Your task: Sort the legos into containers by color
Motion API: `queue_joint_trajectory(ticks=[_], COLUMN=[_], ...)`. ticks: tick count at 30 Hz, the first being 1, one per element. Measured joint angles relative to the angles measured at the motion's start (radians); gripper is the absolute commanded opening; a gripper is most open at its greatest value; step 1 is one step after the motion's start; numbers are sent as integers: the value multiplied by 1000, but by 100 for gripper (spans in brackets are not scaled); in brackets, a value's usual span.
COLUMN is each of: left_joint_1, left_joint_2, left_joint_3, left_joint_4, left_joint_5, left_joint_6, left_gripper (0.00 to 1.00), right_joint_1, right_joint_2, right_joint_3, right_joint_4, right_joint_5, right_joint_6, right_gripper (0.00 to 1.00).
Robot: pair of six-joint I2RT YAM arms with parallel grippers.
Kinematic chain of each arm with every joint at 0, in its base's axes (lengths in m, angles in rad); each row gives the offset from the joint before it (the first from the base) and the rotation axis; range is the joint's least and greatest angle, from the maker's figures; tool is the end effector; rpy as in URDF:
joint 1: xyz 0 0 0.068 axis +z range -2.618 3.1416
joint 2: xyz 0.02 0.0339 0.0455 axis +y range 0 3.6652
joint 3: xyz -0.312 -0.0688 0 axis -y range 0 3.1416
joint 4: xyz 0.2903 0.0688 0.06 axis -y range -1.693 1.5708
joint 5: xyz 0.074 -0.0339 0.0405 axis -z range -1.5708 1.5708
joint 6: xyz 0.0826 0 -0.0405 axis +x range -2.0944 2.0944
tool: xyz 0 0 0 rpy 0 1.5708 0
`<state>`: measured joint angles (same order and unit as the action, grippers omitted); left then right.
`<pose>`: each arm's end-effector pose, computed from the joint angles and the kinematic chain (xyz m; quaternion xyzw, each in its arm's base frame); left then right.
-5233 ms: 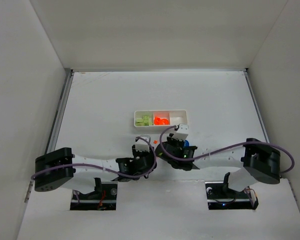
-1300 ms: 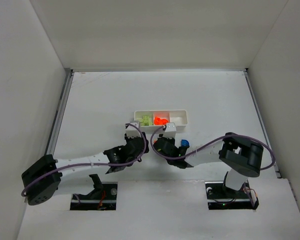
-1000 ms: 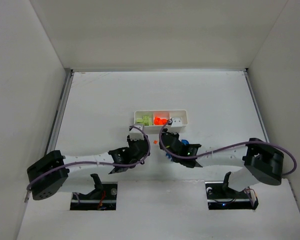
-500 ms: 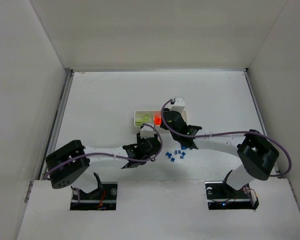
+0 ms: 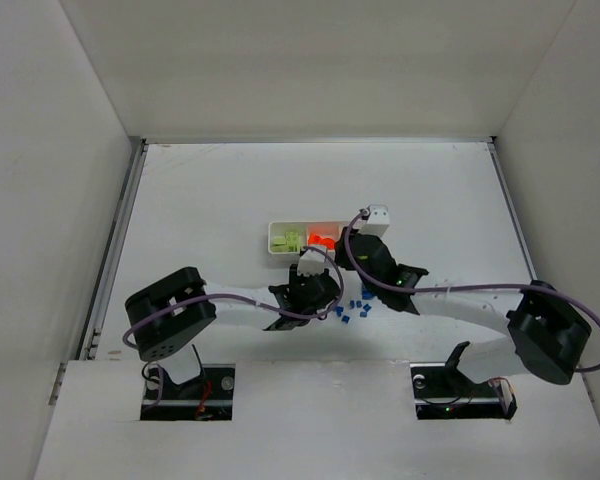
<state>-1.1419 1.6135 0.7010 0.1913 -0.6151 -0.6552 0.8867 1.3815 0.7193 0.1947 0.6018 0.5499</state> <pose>0.1950 -0.3118 0.1389 0.0882 0.8728 -0.1356 0.4604 0.2599 0.2448 0.2247 0.0168 0.8279 0.1394 0.5430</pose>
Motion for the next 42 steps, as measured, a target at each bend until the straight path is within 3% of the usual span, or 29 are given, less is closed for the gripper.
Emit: queue_joint_trajectory(ticks=[8,25,31,42], left_joint_1=[12,31,25,19], left_joint_2=[41,67,58,-217], left_joint_3=[19,37,34,0], left_joint_4=[-1,22,20,-23], left_joint_5=[-29,-30,-29,-11], left_joint_6=[35,71,69,55], left_gripper=[38,15,13,13], right_joint_1=[0,-3,-16,-61], right_joint_2=[-76,-111,-153,-290], right_joint_3=[-95,-134,-156,-217], right_joint_4=[16,46,51,46], right_joint_5=[0,-1,-3,-10], right_joint_6=[23,34,34,57], right_gripper=[49,49,50,52])
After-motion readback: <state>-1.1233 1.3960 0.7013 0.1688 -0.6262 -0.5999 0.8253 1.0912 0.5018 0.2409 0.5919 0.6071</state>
